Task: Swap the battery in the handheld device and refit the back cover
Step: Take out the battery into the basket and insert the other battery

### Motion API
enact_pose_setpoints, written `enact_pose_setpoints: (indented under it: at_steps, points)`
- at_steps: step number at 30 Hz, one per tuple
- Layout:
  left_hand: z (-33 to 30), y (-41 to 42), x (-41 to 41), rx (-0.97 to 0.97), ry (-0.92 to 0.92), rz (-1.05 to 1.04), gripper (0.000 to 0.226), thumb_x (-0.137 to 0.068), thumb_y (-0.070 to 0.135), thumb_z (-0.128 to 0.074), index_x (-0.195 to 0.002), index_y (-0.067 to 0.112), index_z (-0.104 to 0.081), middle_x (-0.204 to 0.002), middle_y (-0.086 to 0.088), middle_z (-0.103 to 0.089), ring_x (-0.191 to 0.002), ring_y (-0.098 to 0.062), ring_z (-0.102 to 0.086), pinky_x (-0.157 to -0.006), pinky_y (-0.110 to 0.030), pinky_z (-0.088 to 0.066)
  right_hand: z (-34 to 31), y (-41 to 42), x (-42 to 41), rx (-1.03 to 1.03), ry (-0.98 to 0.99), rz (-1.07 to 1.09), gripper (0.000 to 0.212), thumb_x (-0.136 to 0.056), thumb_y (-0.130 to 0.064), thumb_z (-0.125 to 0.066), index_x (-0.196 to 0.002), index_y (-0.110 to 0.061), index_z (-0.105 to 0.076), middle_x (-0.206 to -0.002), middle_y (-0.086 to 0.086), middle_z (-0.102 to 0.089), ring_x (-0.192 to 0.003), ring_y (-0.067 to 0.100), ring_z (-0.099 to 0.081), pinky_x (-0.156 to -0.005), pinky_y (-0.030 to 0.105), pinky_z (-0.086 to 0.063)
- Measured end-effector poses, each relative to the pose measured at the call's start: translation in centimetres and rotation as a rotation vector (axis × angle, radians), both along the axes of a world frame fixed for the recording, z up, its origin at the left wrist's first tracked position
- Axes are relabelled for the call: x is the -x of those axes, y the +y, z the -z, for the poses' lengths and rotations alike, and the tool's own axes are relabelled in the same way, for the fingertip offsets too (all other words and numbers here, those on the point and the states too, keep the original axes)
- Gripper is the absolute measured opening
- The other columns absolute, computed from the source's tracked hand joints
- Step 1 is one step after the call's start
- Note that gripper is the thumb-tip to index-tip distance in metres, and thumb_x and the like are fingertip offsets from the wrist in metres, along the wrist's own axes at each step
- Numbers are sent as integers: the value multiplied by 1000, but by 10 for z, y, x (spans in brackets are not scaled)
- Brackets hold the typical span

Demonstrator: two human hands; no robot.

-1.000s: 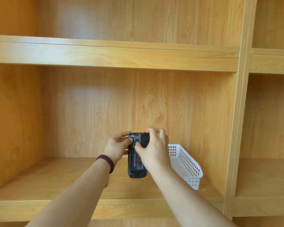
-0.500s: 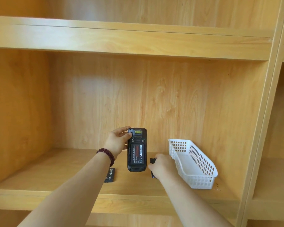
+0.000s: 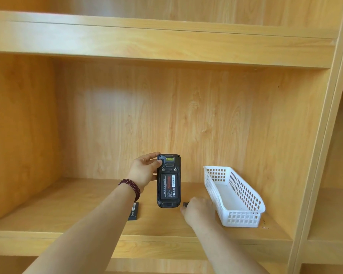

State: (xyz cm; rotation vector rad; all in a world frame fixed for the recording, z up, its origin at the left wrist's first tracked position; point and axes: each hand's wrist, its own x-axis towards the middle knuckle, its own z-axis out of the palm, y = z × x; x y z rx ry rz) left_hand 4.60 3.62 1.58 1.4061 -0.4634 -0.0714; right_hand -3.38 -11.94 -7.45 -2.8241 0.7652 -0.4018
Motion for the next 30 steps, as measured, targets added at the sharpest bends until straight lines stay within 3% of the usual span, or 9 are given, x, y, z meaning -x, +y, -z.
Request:
enact_pose_setpoints:
  at_steps: [4, 6, 10, 13, 16, 20, 24, 27, 30]
  points:
    - [-1, 1, 1, -7, -3, 2, 32, -93, 5, -60, -124, 11, -60, -99, -9, -74, -77, -18, -69, -68, -34, -59, 2, 0, 4, -36, -42, -19, 40, -94, -50, -49, -106, -18, -69, -111, 3, -66, -112, 26, -54, -95, 35, -43]
    - [-2, 1, 2, -7, -6, 2, 32, -93, 5, -60, -123, 12, -60, -98, -9, -74, -77, -18, -69, -67, -33, -59, -5, 0, 7, -62, -99, -35, 35, -98, -39, -44, -107, -14, -67, -116, 6, -62, -111, 26, -56, -94, 35, -45]
    - [-4, 2, 3, 1, -7, -3, 31, -92, 5, -61, -123, 12, -60, -99, -10, -74, -78, -19, -69, -73, -37, -60, -36, 4, 14, -77, -479, -135, 29, -101, -19, -39, -111, -11, -65, -116, 3, -61, -101, 21, -60, -81, 28, -45]
    - [-5, 2, 6, 10, -6, -8, 31, -92, 5, -61, -122, 13, -61, -97, -8, -74, -78, -18, -69, -74, -37, -60, -63, 11, 23, -51, -754, -345, 23, -98, -16, -51, -112, -10, -68, -114, 1, -63, -108, 20, -58, -90, 26, -44]
    - [-7, 2, 9, -1, -15, -11, 30, -92, 5, -61, -122, 12, -61, -96, -9, -74, -78, -19, -68, -70, -35, -59, -76, 16, 29, 88, -698, -561, 27, -95, -25, -58, -118, -14, -67, -118, -3, -62, -115, 14, -52, -97, 20, -36]
    - [-8, 2, 12, -13, -20, -14, 31, -93, 5, -60, -123, 10, -62, -98, -11, -73, -82, -22, -67, -66, -33, -59, -73, 19, 33, 336, -488, -753, 39, -90, -29, -62, -128, -19, -63, -134, -1, -56, -127, 20, -45, -104, 40, -42]
    - [-7, 3, 14, -25, -24, -18, 30, -93, 6, -60, -122, 11, -62, -100, -11, -74, -85, -23, -69, -68, -34, -59, -53, 22, 36, 459, -362, -745, 47, -89, -25, -64, -135, -24, -56, -151, 4, -41, -142, 26, -32, -108, 46, -39]
    - [-5, 2, 17, -41, -28, -16, 30, -93, 6, -60, -122, 12, -63, -101, -10, -74, -87, -23, -70, -67, -32, -59, -46, 21, 35, 519, -366, -708, 45, -86, -24, -67, -131, -23, -60, -149, 7, -45, -139, 30, -38, -102, 48, -47]
    - [-6, 0, 18, -50, -36, -17, 31, -93, 6, -60, -123, 12, -63, -102, -10, -74, -89, -23, -70, -66, -31, -59, -48, 20, 35, 567, -369, -708, 45, -86, -28, -68, -129, -23, -61, -147, 8, -46, -137, 31, -41, -101, 48, -47]
